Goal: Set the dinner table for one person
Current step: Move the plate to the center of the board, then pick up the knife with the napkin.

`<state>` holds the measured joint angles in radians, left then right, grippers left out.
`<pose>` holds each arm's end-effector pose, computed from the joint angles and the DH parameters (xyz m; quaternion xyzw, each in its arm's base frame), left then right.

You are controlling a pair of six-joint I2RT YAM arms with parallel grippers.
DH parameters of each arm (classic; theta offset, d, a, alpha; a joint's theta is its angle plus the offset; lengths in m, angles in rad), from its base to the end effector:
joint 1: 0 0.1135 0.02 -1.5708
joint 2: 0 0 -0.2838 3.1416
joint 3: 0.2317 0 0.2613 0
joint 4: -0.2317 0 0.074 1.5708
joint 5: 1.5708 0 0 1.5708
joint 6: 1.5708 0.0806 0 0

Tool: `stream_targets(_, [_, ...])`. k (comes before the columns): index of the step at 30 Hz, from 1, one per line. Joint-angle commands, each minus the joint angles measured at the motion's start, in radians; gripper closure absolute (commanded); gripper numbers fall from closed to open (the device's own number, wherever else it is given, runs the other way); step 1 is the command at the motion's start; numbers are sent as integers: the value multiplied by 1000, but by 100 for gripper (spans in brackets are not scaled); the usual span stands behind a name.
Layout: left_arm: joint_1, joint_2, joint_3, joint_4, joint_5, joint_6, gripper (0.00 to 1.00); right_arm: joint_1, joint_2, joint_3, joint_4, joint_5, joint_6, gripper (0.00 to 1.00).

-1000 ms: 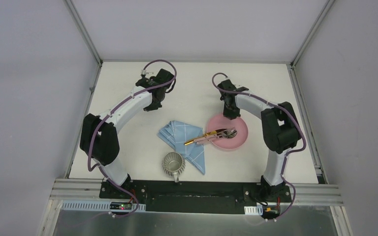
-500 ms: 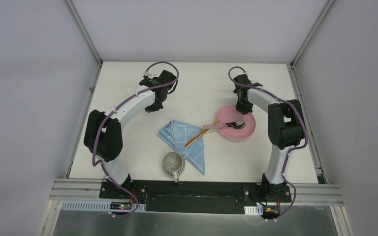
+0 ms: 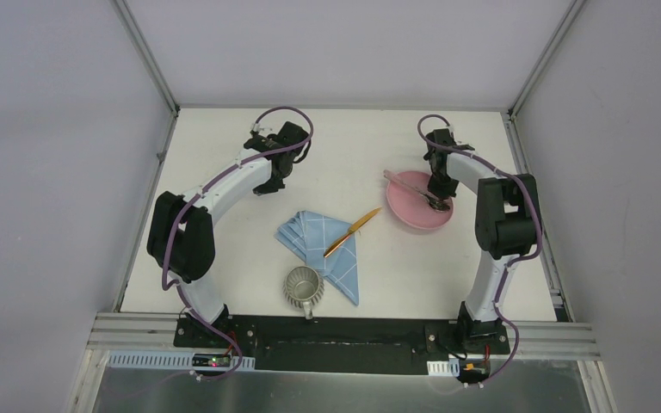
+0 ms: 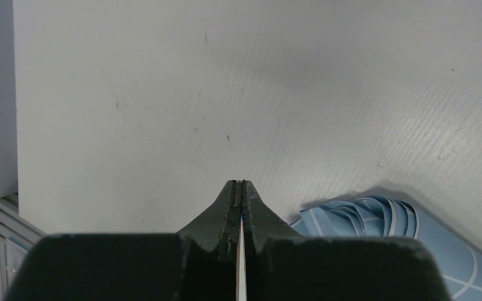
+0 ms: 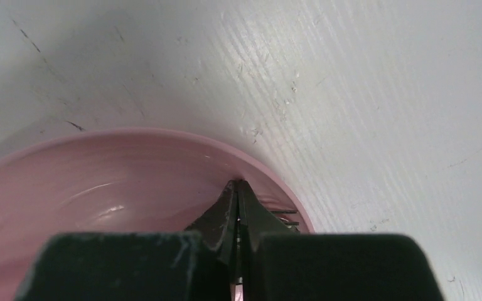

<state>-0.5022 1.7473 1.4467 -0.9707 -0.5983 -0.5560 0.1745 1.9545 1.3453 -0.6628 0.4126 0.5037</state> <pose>0.3479 -0.1393 0.2406 -0.0694 0.9434 0.1796 0.2702 0.4120 0.0398 0.1391 0.1887 0.9498 -0.1426 0.2048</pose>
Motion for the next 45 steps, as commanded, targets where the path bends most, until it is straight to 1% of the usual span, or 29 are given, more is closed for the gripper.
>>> stream_targets(1, [4,-12,31,15,-35,24,100,-27,23,-29,-41,22,20,100])
stream_targets(5, [4,-8,33,16,-40,27,100,-26,9,-35,-33,-23,24,100])
stream_targets(9, [4,-1,37,17,-43,28,100,-6,-6,-25,-32,-36,19,100])
stream_targets(14, [4,3,42,15,-53,24,100,60,-31,47,-68,1,4,100])
stream_targets(15, [3,1,44,16,-56,24,100,73,-33,67,-83,14,1,99])
stream_targets(16, [1,-2,47,16,-61,26,100,87,-34,89,-93,21,-3,96])
stream_targets(17, [0,-4,52,15,-70,29,97,98,-37,109,-103,27,-5,93])
stream_targets(20, [-4,-9,71,15,-92,44,87,117,-44,170,-128,34,-13,85])
stream_targets(21, [-5,-13,76,15,-95,48,85,122,-47,188,-137,40,-16,81])
stream_targets(23, [-4,-19,85,15,-96,54,84,134,-52,222,-153,66,-31,68])
stream_targets(24, [-5,-24,86,15,-98,54,84,143,-56,241,-166,82,-38,62])
stream_targets(26, [-6,-31,84,14,-97,51,83,161,-68,270,-194,97,-49,51])
stream_targets(27, [-6,-34,82,14,-95,49,83,172,-80,275,-200,96,-57,42])
stream_targets(28, [-7,-36,79,14,-93,46,83,186,-90,276,-200,87,-67,35])
stream_targets(30, [-9,-41,74,11,-86,42,79,224,-107,273,-210,66,-78,27])
stream_targets(31, [-11,-42,73,10,-87,39,75,247,-114,270,-211,45,-79,24])
stream_targets(33, [-16,-39,84,-1,-98,36,66,301,-115,261,-213,-14,-74,23])
stream_targets(35, [-20,-29,107,-28,-128,33,61,366,-110,252,-215,-77,-68,22])
stream_targets(37, [-23,-23,129,-59,-158,33,61,438,-111,233,-198,-133,-54,22])
stream_targets(39, [-25,-26,136,-70,-170,33,61,483,-111,200,-174,-203,-38,22])
stream_targets(41, [-25,-35,130,-72,-169,29,61,510,-110,164,-148,-242,-19,21])
stream_targets(45, [-31,-44,109,-72,-163,21,61,540,-108,97,-112,-265,10,21])
